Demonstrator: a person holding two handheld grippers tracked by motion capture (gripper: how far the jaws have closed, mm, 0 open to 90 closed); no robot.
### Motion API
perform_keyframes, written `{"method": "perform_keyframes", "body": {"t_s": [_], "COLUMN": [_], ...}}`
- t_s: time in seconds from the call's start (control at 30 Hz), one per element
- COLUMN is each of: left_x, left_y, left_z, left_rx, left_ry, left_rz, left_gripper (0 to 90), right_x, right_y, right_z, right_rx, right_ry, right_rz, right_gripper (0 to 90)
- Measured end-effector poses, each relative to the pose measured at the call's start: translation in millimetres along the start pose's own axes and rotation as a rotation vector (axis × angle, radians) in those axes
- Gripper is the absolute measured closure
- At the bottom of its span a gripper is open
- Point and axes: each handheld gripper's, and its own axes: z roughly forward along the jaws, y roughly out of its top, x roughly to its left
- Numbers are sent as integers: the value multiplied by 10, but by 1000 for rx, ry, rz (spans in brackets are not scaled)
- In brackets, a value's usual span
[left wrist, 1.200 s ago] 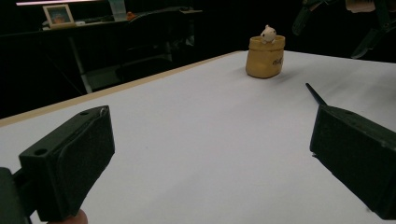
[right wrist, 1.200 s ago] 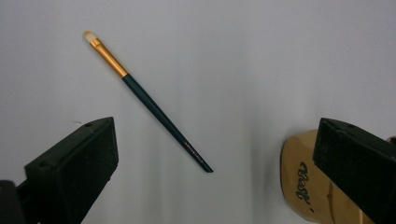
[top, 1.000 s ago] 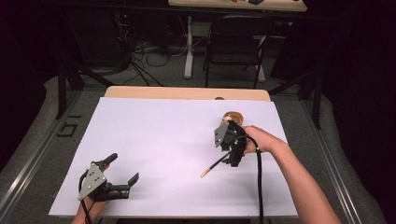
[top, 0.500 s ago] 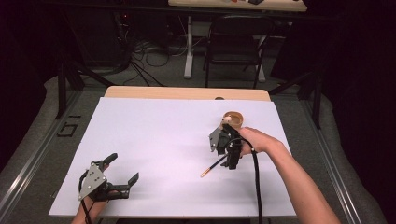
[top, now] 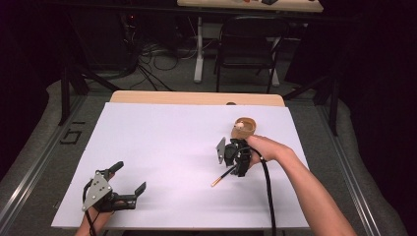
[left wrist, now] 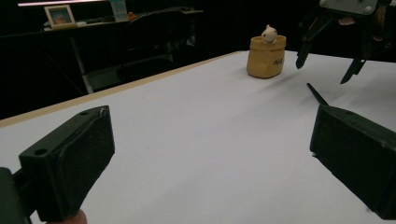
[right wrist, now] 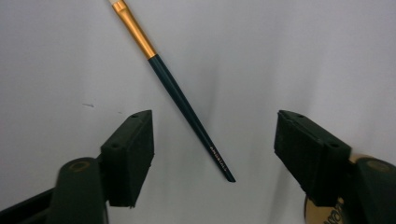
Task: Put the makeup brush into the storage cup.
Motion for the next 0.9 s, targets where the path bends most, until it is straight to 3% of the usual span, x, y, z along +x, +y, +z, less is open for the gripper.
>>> {"method": "perform_keyframes", "body": {"t_s": [0.4, 0.47, 0.9], "left_x": [0, 1, 4], "left_y": [-1, -1, -3], "left_z": [-1, -1, 4], "left_rx": [-1, 0, 2], "left_ry": [-2, -3, -4], "left_rz": [-2, 0, 0], "left_gripper": [1, 0, 1], "right_x": [16, 12, 29], "right_y": [78, 97, 170], "right_z": [100, 115, 205], "right_rx": [45, 59, 133], "right_ry": [40, 62, 87], "right_rz": [-74, -91, -190], "right_gripper": [502, 525, 665]}}
